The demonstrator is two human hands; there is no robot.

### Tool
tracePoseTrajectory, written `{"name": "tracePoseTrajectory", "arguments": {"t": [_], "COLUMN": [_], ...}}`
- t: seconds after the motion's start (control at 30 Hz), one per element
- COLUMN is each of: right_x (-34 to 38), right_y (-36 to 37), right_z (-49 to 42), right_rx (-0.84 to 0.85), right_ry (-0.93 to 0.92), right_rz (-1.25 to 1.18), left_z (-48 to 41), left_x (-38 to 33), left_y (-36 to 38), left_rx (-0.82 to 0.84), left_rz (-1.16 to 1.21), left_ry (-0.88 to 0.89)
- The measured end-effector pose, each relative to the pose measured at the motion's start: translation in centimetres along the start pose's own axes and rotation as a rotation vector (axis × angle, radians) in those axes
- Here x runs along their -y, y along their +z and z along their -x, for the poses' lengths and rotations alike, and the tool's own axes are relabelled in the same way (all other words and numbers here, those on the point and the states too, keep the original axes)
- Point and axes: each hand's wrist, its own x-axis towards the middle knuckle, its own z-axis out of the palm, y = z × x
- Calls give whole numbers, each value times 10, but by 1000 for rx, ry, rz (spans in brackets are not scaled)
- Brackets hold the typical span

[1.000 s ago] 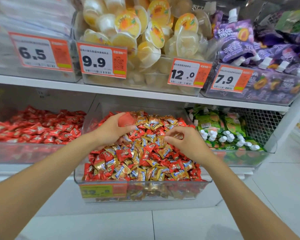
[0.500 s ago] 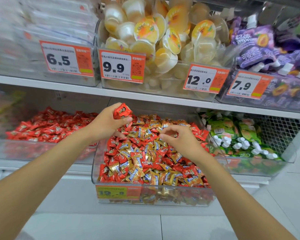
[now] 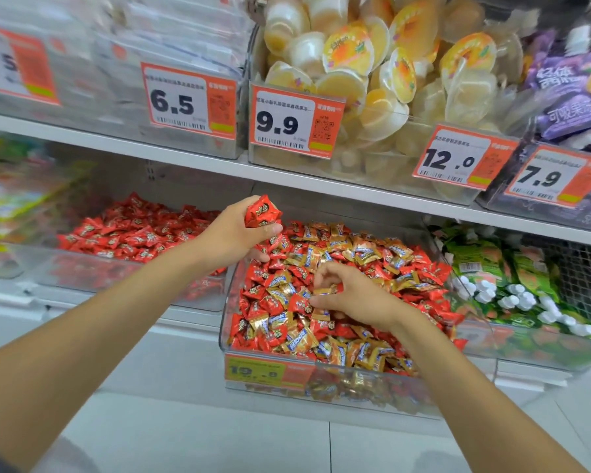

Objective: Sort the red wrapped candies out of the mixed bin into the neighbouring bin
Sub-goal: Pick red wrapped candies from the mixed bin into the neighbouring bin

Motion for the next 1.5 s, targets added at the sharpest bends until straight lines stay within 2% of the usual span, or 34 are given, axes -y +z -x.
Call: {"name": "tracePoseTrajectory", "arguments": {"t": [0.13,0.23,0.3,0.37,0.5,0.57,0.67,0.73,0.8,0.93,1.0,1.1,1.3,1.5], "right_x": [0,-2,-3,-1,-3,-6,-6,-9,-12,-9,-10,-13,-11,-8], "right_y": [-5,-11,-19,-23,-2,7,-12,-30,-36,-16,-13,-21,-33,-26], "right_z": [4,7,9,15,23,20,22,26,30,32,30,33,36,28], "right_rx": [-88,-313,-395,-337,40,36,-148,-201,-148,147,187,154,-96,-212], "right_ry": [53,-11,-24,-8,36,-17,-53,-26,-18,99,138,124,84,53], "right_rz": [-77,11,46,110,314,408,204,88,168,467,513,438,-24,-142], "left_z": [-2,-2,-2,-2,-1,-1,-2,-2,-3,-4,-4,-4,-5,-3], "left_x": [-1,0,1,2,2,2,2,2,3,3,3,2,3,1], "left_y": [4,4,3,3,4,4,4,4,5,6,6,7,6,6], "left_rx": [-10,-10,-13,-20,-24,-28,-28,-29,-32,-36,-34,-42,-47,-43], "left_rz": [-17,-31,-40,-34,-14,-16,-34,-51,-64,-74,-84,-108,-143,-122], "left_ry": [18,18,15,10,-3,-4,-2,2,2,-12,-11,0,-5,8]}}
